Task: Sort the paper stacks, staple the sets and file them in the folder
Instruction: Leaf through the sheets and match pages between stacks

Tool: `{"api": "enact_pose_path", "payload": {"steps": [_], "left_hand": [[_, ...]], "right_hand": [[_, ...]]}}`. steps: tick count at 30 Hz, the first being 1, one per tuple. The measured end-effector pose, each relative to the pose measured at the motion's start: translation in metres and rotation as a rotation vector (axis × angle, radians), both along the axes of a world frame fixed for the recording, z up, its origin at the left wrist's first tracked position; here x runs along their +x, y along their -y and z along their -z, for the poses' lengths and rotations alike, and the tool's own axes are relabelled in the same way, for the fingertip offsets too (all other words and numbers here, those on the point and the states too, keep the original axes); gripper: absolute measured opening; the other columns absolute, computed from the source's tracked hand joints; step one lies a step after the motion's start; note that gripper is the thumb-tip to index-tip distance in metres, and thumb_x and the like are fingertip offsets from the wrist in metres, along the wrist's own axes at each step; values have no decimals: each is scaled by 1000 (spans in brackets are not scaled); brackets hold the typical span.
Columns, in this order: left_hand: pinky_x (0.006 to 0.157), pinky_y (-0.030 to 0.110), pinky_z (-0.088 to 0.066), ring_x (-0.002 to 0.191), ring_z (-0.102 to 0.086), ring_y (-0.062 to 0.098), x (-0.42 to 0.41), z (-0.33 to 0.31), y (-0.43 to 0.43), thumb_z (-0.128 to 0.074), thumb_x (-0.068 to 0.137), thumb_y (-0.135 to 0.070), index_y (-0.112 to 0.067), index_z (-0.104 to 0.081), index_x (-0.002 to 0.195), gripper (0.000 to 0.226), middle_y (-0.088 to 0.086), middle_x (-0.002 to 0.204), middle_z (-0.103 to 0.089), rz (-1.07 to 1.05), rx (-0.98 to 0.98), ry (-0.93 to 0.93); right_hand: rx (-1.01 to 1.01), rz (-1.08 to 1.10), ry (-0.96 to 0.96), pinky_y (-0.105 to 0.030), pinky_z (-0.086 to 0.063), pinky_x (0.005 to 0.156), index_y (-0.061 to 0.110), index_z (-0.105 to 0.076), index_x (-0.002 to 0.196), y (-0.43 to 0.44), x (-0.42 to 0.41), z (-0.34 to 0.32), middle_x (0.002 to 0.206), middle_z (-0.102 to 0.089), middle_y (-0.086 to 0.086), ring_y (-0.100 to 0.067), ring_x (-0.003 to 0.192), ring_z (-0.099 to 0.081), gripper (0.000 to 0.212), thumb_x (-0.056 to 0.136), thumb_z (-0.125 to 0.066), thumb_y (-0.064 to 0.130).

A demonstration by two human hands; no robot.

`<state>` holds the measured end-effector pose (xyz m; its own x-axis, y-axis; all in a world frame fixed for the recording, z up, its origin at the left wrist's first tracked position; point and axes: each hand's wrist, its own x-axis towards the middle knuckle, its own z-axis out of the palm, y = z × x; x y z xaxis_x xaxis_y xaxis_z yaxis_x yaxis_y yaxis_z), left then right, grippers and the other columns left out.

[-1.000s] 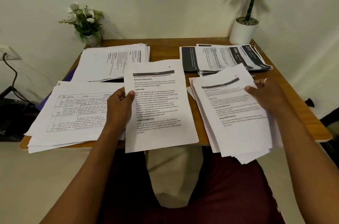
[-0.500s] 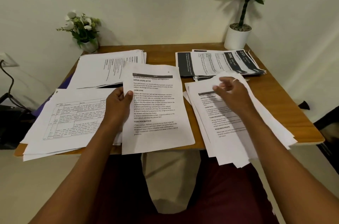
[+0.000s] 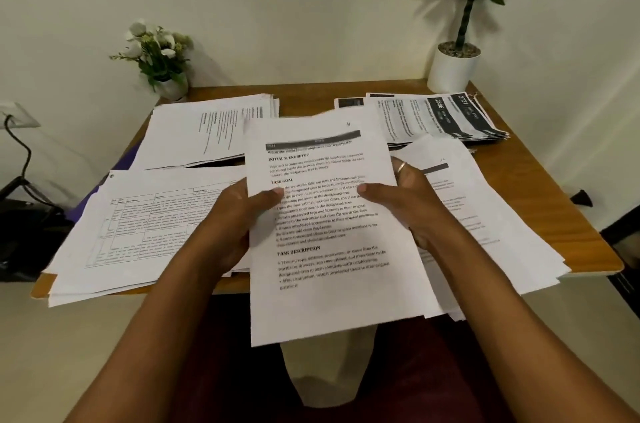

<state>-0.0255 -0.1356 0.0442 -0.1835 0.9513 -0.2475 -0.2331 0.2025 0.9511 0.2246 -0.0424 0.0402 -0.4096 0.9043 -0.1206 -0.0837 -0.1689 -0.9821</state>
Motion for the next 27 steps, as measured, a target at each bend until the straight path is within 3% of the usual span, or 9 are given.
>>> {"api": "enact_pose_path", "payload": {"steps": [3, 5, 8, 10, 13, 17, 22, 27], "left_hand": [[84, 46, -60, 101, -74, 31, 4, 11, 3, -62, 97, -9, -12, -66, 125, 28, 7, 115, -76, -17, 22, -79], [83, 48, -60, 97, -75, 27, 2, 19, 0, -64, 96, -12, -17, -68, 120, 25, 3, 111, -77, -62, 54, -207], [79, 48, -62, 92, -76, 24, -5, 34, -1, -66, 96, -19, -23, -68, 117, 21, -1, 106, -77, -99, 62, -351], [77, 46, -63, 92, -76, 24, -9, 45, 1, -66, 97, -18, -21, -67, 119, 22, 0, 106, -77, -117, 54, -368], [78, 45, -62, 94, -76, 26, -11, 53, 2, -65, 97, -13, -17, -66, 120, 23, 1, 109, -77, -155, 65, -332], [79, 45, -62, 95, -76, 25, -13, 56, -1, -64, 98, -12, -16, -66, 119, 22, 1, 111, -76, -165, 57, -313], [73, 35, -63, 93, -76, 22, -13, 58, -1, -64, 97, -10, -15, -67, 118, 21, -1, 108, -77, -190, 52, -313], [80, 44, -61, 96, -75, 24, -15, 62, -2, -64, 97, -11, -15, -66, 118, 22, 1, 110, -77, -191, 55, -301]], "right_hand": [[-11, -42, 9, -39, -60, 87, 10, -64, 124, 15, 9, 7, 116, -75, -9, -27, 106, -73, 41, 86, -74, -2], [0, 19, 95, -37, -61, 86, 13, -66, 121, 19, 16, 12, 108, -77, -7, -21, 101, -74, 34, 89, -76, 14], [316, 330, 561, -37, -58, 87, 23, -73, 101, 2, 39, 30, 95, -76, 2, -13, 91, -71, 28, 88, -74, 48], [495, 515, 850, -44, -51, 100, 22, -73, 109, -14, 61, 42, 116, -71, -1, -19, 111, -62, 36, 88, -72, 51], [422, 538, 1103, -53, -25, 114, 20, -58, 138, -30, 88, 54, 149, -47, -7, -30, 141, -33, 66, 83, -78, 52], [365, 526, 1106, -56, -22, 114, 19, -46, 148, -38, 97, 62, 156, -41, -10, -32, 146, -27, 88, 78, -78, 60], [283, 466, 1189, -60, -25, 112, 22, -35, 154, -49, 104, 56, 156, -39, -13, -37, 146, -27, 106, 69, -81, 67], [174, 407, 1253, -58, -31, 112, 16, -32, 153, -65, 109, 43, 152, -39, -21, -42, 143, -31, 118, 61, -88, 64]]}}
